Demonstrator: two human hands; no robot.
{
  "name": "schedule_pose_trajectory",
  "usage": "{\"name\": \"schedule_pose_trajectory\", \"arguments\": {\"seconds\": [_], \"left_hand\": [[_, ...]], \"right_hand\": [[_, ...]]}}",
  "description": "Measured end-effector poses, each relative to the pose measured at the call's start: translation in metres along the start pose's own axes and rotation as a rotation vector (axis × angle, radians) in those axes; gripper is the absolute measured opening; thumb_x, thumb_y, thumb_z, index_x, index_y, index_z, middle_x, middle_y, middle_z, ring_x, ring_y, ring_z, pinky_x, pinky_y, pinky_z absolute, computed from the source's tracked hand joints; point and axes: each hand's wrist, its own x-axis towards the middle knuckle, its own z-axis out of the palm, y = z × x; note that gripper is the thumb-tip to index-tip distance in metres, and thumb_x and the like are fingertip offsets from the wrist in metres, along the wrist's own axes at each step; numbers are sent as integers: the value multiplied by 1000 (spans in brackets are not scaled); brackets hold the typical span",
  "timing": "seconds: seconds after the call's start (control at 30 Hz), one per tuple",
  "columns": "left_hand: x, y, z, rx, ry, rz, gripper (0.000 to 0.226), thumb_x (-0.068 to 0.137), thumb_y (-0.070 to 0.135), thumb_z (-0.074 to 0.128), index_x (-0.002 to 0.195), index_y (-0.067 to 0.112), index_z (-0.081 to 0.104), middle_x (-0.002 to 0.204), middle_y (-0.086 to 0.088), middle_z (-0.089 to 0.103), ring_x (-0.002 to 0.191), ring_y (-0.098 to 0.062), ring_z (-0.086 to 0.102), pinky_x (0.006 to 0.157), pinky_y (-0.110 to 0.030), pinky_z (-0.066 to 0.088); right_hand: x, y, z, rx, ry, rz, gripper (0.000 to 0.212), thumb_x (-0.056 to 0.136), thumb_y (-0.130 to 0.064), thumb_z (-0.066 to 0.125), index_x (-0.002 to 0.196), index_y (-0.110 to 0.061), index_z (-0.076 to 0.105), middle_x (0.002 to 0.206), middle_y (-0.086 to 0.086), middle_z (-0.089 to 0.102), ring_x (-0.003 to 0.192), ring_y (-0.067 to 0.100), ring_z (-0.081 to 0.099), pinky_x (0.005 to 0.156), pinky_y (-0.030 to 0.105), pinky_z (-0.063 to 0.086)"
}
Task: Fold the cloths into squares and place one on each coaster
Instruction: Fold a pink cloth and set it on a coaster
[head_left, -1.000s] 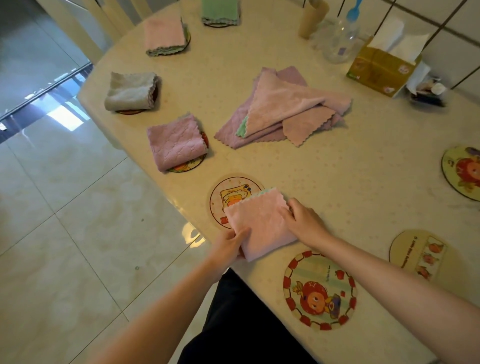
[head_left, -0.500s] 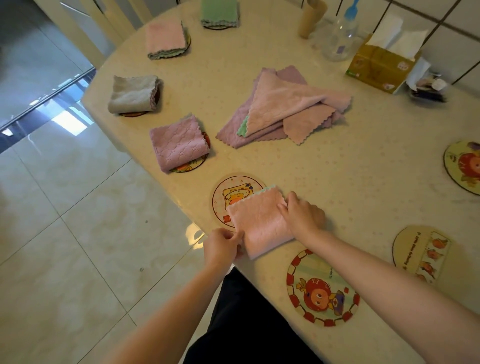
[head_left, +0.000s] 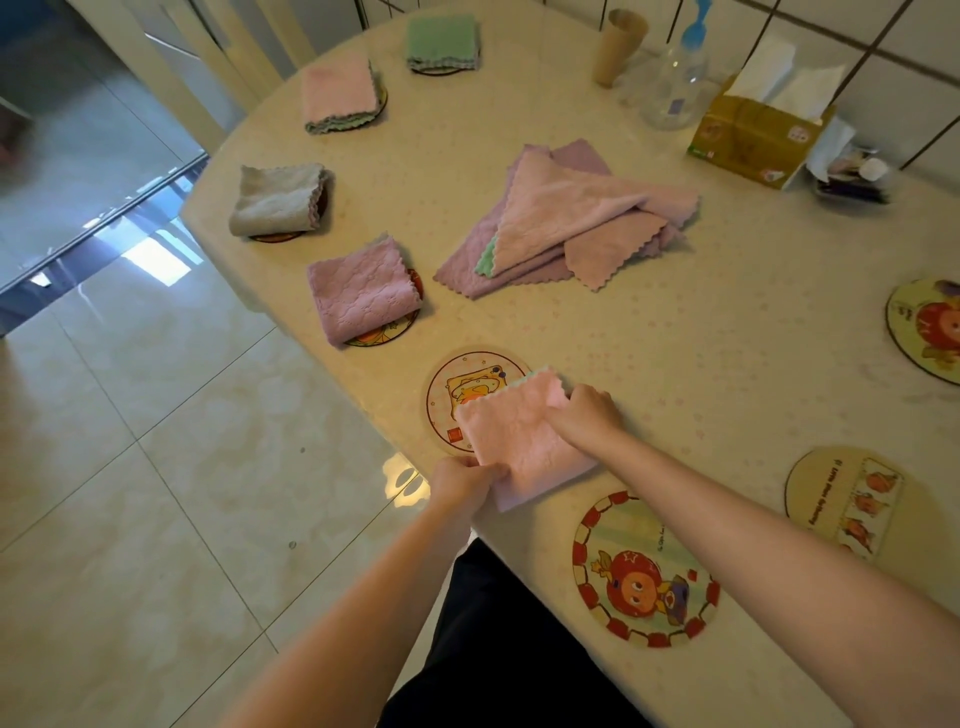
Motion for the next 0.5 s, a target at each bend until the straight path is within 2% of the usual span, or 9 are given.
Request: {"name": "schedule_pose_trajectory", "arguments": {"seconds": [0.1,0.2,0.27,0.33,0.4,0.5], "left_hand": [[-2,1,-3,-82,-64,11,24,78,18,72,98,5,65,98,-10,69,90,-24,65,88,-40,55],[-8,5,-6,-257,-225,-15,28,84,7,66,110,4,59,108,-13,65,100,-27,65,86,-41,56],[-9,6,-11,-306,-285,-6,32,85,4,64,115,5,55,113,-13,62,102,-27,64,85,-40,57],[-7,7,-20,-338,-280,23,36,84,2,67,117,4,53,115,-16,61,104,-31,64,85,-43,57],[-3,9,-33,-343,-249,70,32,83,2,69,112,7,55,112,-16,64,103,-33,65,85,-45,56],[10,15,-50,-318,-179,142,25,84,5,69,105,12,58,105,-13,69,98,-30,67,85,-44,56]], "right_hand": [[-2,5,-8,140,-39,9,51,84,-35,56,125,-6,47,116,10,56,92,22,51,71,31,41],[-1,10,-16,376,-117,50,47,78,-30,60,118,-9,46,112,8,57,90,20,56,70,36,50],[-2,11,-19,529,-149,34,28,78,-25,62,101,-13,54,100,10,63,86,22,63,76,39,54],[-6,6,-20,633,-160,-35,12,83,-21,62,92,-13,61,96,13,67,83,24,65,73,37,53],[-5,-4,-20,656,-151,-110,25,85,-22,62,106,-8,61,102,9,66,89,23,64,74,37,53],[5,-26,-14,592,-88,-195,40,85,-23,64,122,-13,50,111,1,57,101,19,58,82,33,51]]}}
